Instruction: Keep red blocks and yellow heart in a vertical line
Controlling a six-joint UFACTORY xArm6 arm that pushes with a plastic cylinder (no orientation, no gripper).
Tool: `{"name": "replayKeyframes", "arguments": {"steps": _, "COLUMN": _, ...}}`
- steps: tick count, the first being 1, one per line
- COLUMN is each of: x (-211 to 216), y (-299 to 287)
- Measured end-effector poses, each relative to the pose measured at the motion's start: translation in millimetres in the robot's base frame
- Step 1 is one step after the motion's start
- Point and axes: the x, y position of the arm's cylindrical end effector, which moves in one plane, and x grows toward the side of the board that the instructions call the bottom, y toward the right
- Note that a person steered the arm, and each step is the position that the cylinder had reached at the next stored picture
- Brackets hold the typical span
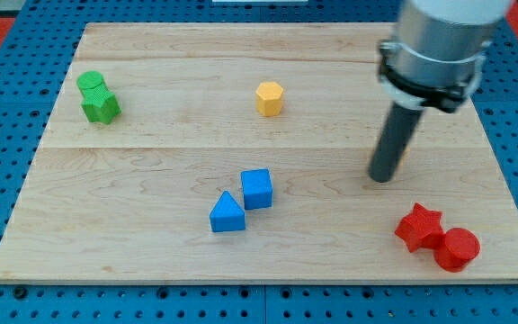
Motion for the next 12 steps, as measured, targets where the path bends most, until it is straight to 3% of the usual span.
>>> {"name": "replayKeyframes", "arguments": {"steps": 1, "x": -18, "y": 21}}
{"name": "replayKeyframes", "arguments": {"steps": 2, "x": -10, "y": -9}}
{"name": "replayKeyframes", "arguments": {"steps": 3, "x": 53, "y": -56}}
{"name": "replayKeyframes", "arguments": {"steps": 4, "x": 113, "y": -66}}
{"name": "replayKeyframes", "arguments": {"steps": 5, "x": 133, "y": -26}}
{"name": "replayKeyframes", "arguments": {"steps": 8, "x": 95, "y": 90}}
{"name": "replayKeyframes", "arguments": {"steps": 11, "x": 66, "y": 88}}
{"name": "replayKeyframes", "arguments": {"steps": 12, "x": 60, "y": 35}}
